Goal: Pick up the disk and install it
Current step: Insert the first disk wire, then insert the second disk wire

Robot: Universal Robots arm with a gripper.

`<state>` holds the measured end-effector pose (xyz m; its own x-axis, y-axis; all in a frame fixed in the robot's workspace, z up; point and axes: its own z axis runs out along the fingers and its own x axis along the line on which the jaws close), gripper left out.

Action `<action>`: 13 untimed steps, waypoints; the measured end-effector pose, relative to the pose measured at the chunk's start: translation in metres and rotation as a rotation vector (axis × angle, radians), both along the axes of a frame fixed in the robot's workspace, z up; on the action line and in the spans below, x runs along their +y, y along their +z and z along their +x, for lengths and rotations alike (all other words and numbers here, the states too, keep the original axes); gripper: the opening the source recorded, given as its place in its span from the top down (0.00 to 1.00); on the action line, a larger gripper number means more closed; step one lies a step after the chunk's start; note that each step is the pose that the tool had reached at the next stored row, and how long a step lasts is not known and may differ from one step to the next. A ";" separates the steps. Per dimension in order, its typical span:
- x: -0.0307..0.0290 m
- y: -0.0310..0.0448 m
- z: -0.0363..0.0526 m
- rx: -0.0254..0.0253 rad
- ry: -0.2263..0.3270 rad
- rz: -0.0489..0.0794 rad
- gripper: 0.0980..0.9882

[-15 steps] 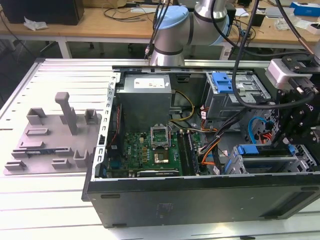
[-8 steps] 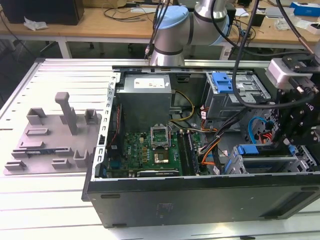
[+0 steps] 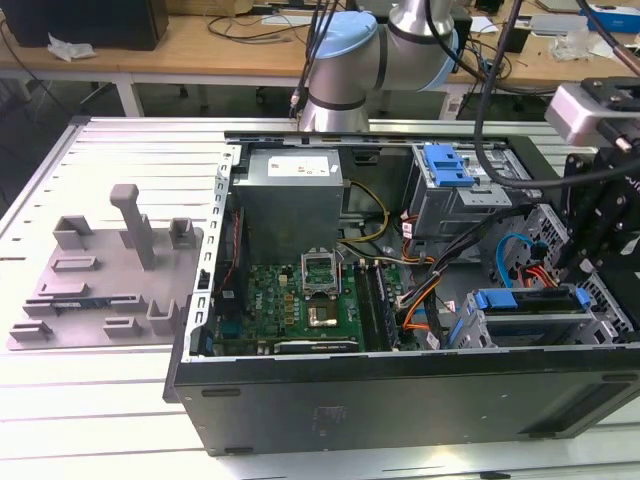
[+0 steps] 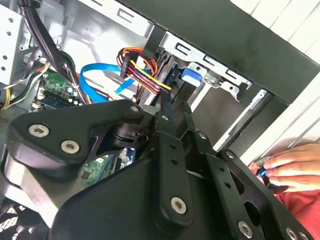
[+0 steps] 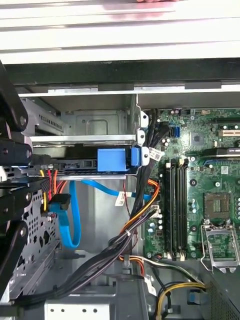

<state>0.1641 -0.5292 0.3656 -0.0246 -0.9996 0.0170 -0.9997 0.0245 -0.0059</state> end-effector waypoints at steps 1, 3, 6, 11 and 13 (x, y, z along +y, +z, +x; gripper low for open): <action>0.0004 0.0005 0.0000 -0.0001 0.000 0.000 0.84; 0.0006 0.0007 0.0001 0.0000 0.000 0.000 0.84; 0.0007 0.0008 0.0000 -0.0023 0.000 0.000 0.84; 0.0007 0.0008 0.0000 -0.0035 0.000 0.000 0.84; 0.0008 0.0008 0.0000 -0.0037 0.000 0.000 0.84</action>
<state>0.1641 -0.5284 0.3664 -0.0246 -0.9995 0.0173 -0.9997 0.0244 -0.0096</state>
